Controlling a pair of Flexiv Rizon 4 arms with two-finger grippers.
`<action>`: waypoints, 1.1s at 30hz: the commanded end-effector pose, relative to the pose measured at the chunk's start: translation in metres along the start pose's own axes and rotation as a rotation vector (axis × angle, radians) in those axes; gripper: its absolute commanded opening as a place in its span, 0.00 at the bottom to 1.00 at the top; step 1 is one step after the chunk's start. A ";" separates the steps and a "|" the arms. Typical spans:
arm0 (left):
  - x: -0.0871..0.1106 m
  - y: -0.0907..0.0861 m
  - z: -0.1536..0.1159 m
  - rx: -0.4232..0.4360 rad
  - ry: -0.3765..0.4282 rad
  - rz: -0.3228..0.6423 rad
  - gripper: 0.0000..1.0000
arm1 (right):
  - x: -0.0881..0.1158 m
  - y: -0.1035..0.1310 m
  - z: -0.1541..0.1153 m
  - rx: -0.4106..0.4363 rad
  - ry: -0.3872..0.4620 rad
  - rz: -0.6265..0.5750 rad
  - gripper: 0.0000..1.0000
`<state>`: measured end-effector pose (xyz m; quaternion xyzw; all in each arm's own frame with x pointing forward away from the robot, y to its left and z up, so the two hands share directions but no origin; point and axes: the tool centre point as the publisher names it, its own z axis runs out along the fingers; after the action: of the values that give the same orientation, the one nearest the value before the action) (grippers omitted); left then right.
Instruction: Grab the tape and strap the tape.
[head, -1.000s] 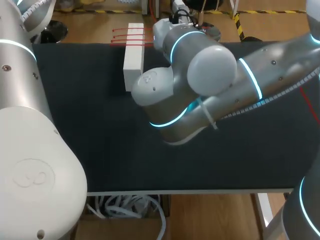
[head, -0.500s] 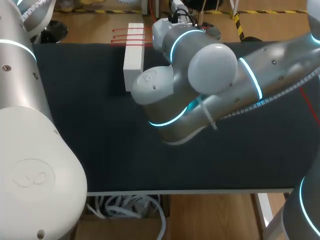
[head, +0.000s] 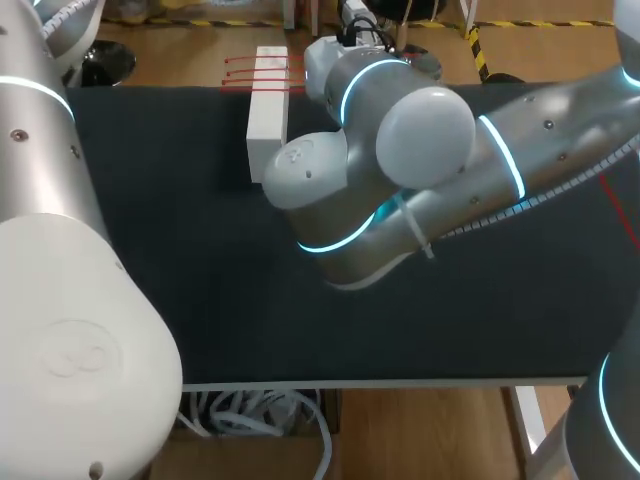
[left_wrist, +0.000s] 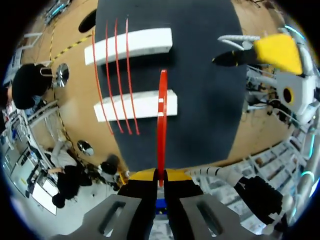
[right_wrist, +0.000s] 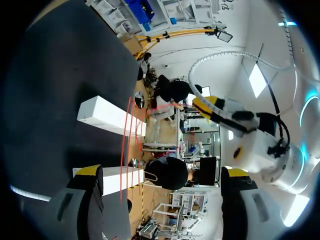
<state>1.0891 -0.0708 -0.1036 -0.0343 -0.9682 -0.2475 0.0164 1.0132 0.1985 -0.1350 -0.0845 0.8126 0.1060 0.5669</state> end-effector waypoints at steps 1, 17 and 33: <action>-0.012 0.021 0.026 -0.048 0.069 -0.011 0.00 | -0.003 -0.001 -0.001 -0.003 0.009 -0.003 1.00; -0.002 0.113 0.145 -0.195 0.525 0.034 0.00 | -0.003 -0.001 -0.001 -0.003 0.009 -0.003 1.00; 0.007 0.095 0.166 -0.090 0.546 0.034 1.00 | -0.003 -0.001 -0.001 -0.003 0.009 -0.003 1.00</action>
<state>1.0810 0.0954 -0.2070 0.0087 -0.9235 -0.2890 0.2522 1.0132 0.1984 -0.1349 -0.0845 0.8126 0.1061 0.5668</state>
